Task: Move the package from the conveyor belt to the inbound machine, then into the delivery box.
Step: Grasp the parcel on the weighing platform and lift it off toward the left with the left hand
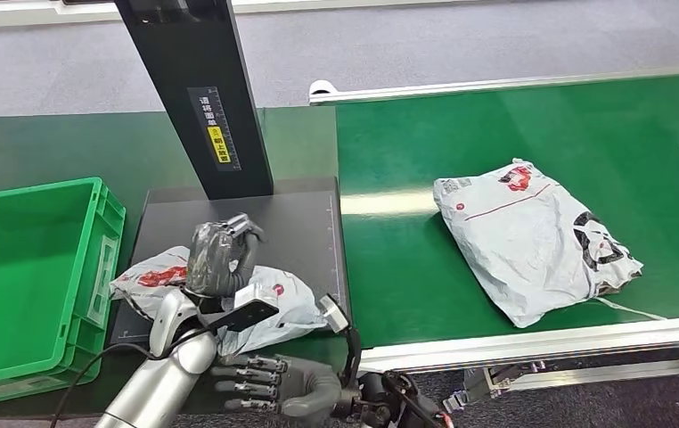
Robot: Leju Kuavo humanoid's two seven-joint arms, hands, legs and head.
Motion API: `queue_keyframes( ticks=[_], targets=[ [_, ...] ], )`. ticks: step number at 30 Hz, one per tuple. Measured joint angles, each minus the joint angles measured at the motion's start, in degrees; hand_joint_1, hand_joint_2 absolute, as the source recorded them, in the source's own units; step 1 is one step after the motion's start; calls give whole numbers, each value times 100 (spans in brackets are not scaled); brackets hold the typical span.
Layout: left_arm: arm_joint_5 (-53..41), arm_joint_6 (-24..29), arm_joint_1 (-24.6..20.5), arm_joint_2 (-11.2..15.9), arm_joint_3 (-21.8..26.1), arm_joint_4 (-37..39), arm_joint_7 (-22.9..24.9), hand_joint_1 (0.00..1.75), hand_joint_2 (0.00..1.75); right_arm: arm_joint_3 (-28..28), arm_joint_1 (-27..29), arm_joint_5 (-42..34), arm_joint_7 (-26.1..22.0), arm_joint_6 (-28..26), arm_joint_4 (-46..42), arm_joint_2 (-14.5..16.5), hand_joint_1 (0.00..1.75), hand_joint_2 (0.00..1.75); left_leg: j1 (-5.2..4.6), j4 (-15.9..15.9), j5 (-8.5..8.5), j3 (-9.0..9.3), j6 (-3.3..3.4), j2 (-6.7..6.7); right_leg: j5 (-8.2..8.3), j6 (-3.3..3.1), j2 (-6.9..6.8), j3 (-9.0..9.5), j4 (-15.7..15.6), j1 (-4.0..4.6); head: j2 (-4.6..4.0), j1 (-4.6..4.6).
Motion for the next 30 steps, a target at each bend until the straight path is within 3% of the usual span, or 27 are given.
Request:
queue_keyframes(
  ticks=[3,4,7,11,14,18,21,25,30],
  targets=[
    [433,389,147,-12,229,-272,-253,34,175,-290,-79,1739,-966,-629,-416,-399,0,175,-1,1,0,1,0,-1,0,1,0,1,0,-2,0,1],
    [615,474,193,-15,306,-369,-335,0,175,-412,-33,2231,-1134,-695,-650,-536,0,175,-1,2,0,1,1,-1,0,1,-1,1,0,-2,0,1],
    [974,541,361,-13,530,-672,-406,0,175,-883,357,3947,-1129,-1469,-1720,-971,0,175,-1,2,-3,-2,1,-7,-2,2,-6,1,-1,-2,0,-1],
    [885,504,856,10,830,-1182,-219,0,175,-1892,926,5864,-275,-3382,-3029,-1490,0,175,-3,2,-8,-8,0,-6,-5,3,-6,-8,-2,-4,0,-2],
    [782,516,1242,22,1038,-1538,-135,0,175,-2709,1369,6915,378,-4268,-3827,-1867,0,175,-6,2,-12,-9,3,-16,-10,11,-16,-5,-6,-7,0,1],
    [706,673,1532,-30,1314,-1809,-394,0,175,-3725,2070,7606,651,-4541,-4712,-2188,0,175,-6,2,-13,-15,4,-26,-12,14,-26,-2,-7,-7,0,-2],
    [492,690,1589,-376,1863,-2041,-1068,0,175,-4222,2421,7772,449,-4591,-5198,-2301,0,175,-5,2,-14,-14,4,-21,-12,14,-22,-3,-6,-7,0,-2],
    [490,694,1605,-756,2550,-2271,-1316,0,175,-4367,2640,7642,-311,-4186,-5661,-2552,0,175,-5,1,-14,-6,4,-8,-11,14,-12,1,-6,-7,0,-5],
    [454,696,1643,-865,2839,-2279,-1208,0,175,-4200,2159,8582,-420,-4405,-5742,-3130,0,175,-7,0,-11,-6,7,4,-3,8,-4,6,-5,-9,0,-2]
  ],
)
